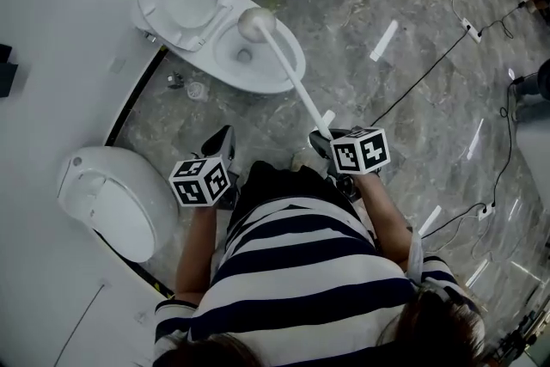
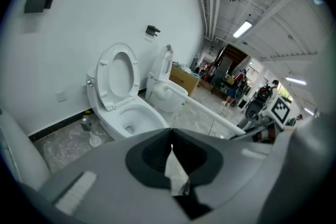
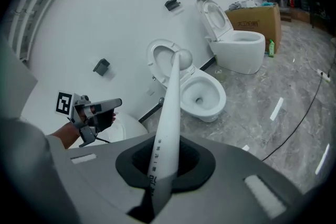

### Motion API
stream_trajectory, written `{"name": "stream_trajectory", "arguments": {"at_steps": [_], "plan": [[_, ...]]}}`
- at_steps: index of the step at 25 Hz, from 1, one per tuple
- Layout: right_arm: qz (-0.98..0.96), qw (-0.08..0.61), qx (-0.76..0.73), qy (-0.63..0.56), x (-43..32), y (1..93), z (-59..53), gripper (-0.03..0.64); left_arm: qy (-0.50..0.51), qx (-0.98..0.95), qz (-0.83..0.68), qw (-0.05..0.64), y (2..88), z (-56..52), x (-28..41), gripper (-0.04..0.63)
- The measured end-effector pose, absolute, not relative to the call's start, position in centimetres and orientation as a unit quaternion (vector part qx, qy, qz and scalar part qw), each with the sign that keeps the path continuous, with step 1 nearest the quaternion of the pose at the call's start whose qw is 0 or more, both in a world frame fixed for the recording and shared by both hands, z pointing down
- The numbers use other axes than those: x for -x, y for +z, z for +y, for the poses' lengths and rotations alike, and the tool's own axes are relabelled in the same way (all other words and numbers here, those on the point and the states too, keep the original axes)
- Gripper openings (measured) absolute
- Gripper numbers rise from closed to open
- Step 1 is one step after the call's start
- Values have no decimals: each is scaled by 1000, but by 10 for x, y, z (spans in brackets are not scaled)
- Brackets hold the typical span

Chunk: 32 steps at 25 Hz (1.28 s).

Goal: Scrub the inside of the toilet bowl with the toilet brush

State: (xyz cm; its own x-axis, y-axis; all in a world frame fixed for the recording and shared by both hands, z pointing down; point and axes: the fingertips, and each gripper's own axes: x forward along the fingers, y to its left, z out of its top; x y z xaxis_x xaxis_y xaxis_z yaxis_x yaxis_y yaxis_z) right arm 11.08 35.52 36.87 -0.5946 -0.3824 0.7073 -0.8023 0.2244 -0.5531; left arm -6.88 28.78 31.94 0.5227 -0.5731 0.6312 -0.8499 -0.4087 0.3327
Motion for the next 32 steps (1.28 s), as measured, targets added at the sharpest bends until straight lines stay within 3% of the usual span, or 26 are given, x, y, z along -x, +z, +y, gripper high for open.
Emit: {"name": "stream_trajectory", "arguments": {"at_steps": [21, 32], "plan": [[-731, 265, -353, 521, -85, 403, 282, 21, 218, -802, -438, 341, 339, 191, 84, 0], [-695, 305, -355, 545, -33, 430, 223, 21, 219, -817, -407, 345, 353, 119, 133, 0]]}}
